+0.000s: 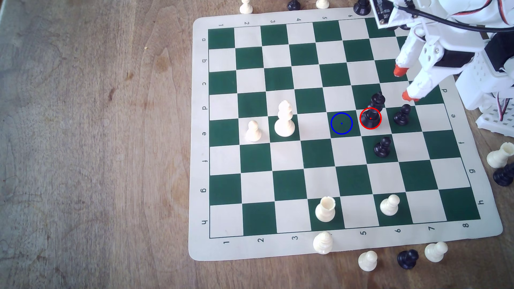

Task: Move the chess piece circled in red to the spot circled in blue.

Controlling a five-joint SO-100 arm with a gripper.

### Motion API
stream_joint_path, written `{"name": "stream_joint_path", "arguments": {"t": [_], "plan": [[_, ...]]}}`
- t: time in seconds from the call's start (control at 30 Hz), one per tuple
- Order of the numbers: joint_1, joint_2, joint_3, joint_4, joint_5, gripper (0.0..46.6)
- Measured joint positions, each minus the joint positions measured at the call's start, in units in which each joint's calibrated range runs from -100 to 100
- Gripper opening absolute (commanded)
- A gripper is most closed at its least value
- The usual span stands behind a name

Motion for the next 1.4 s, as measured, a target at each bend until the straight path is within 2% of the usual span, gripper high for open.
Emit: {"name": "stream_joint_path", "arguments": {"t": [0.03, 0.1, 0.37, 0.6, 0.97, 1.4], "plan": [[0.00, 0.25, 0.00, -0.32, -0.24, 23.2], [0.07, 0.75, 0.18, -0.96, -0.54, 24.8], [0.07, 1.17, 8.22, -6.93, -0.54, 25.7], [0.07, 1.17, 15.54, -15.78, -0.54, 25.0], [0.74, 1.17, 15.54, -19.68, -1.32, 23.0], [0.81, 1.17, 15.54, -21.43, -1.90, 17.9]]}}
